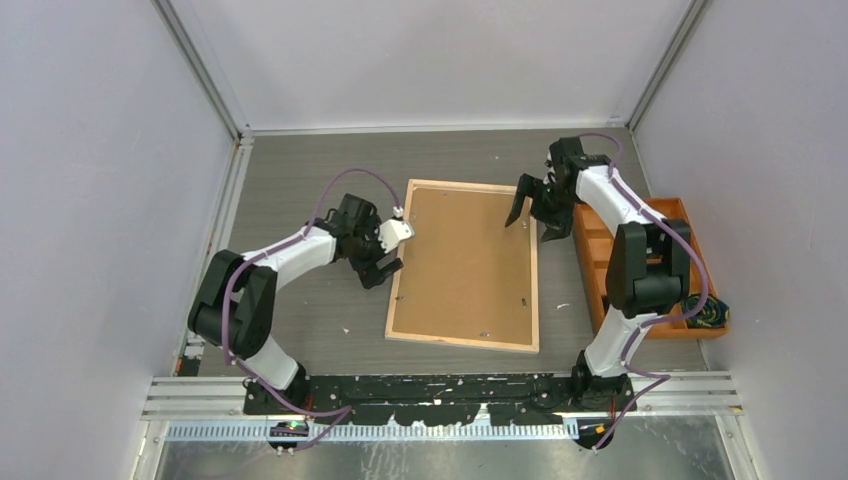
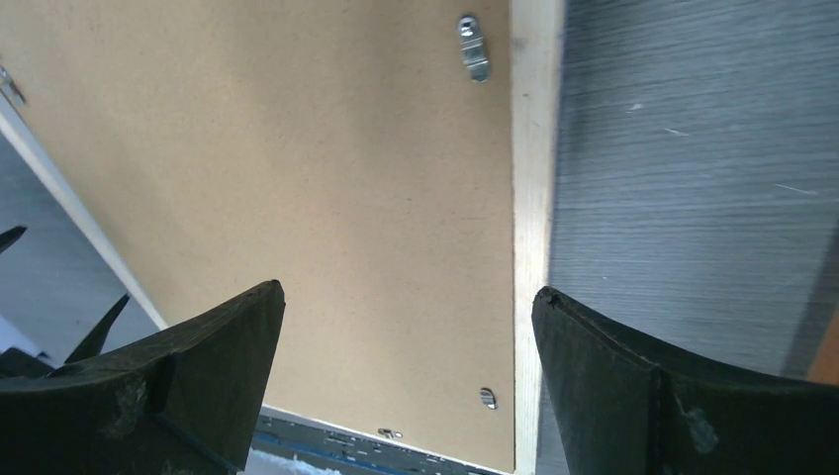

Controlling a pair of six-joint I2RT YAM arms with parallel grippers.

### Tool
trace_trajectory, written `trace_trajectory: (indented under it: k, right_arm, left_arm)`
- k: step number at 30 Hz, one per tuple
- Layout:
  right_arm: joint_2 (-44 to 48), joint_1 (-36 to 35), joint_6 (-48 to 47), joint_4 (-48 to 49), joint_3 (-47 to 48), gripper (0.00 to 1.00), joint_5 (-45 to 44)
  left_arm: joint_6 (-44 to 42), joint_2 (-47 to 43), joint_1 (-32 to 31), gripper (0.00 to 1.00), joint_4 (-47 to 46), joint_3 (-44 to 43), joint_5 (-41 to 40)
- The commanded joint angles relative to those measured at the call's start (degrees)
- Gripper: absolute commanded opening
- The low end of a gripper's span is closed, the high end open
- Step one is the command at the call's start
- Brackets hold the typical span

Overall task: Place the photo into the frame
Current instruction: Install the photo frame at the center of the board.

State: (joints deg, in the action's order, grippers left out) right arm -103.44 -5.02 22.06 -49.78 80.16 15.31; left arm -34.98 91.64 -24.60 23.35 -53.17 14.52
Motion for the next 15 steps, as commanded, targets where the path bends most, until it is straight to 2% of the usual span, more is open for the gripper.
trace_trajectory:
  k: [1, 4, 7, 10, 12, 13, 14, 15]
  right_arm:
    - [5.91, -0.37, 3.33, -0.22, 3.41, 1.00, -7.50]
    - [9.56, -1.76, 5.67, 1.63, 3.39, 1.00, -10.05]
    - [15.10, -1.89, 12.59, 10.72, -0.37, 1.00, -7.62]
    - [17.29, 0.75, 15.28, 18.85, -4.65, 1.00, 5.36]
    - [17.92, 1.51, 21.12, 26.26, -9.35, 1.00, 10.94]
    - [18.50, -0.07, 22.76, 28.36, -10.29, 1.00, 9.94]
    - [19.01, -4.87, 21.51, 26.21, -9.24, 0.96, 5.92]
    - [19.06, -10.09, 18.50, 22.95, -7.12, 0.88, 0.45]
  left_arm:
    - [0.04, -2.76, 1.46, 1.00, 1.36, -2.64, 1.57]
    - [0.18, -3.39, 2.58, 1.00, 3.04, -3.54, 2.92]
    - [0.46, -4.36, 3.14, 1.00, 4.29, -3.78, 4.65]
    - [1.54, -4.50, 3.15, 1.00, 4.76, -3.50, 5.94]
    - [3.01, -4.14, 3.15, 1.00, 4.80, -3.67, 6.45]
    - [3.89, -3.85, 3.15, 1.00, 4.85, -3.87, 6.75]
    - [4.81, -3.46, 3.15, 1.00, 4.67, -4.20, 6.82]
    - [6.10, -3.07, 3.20, 1.00, 4.63, -4.53, 6.90]
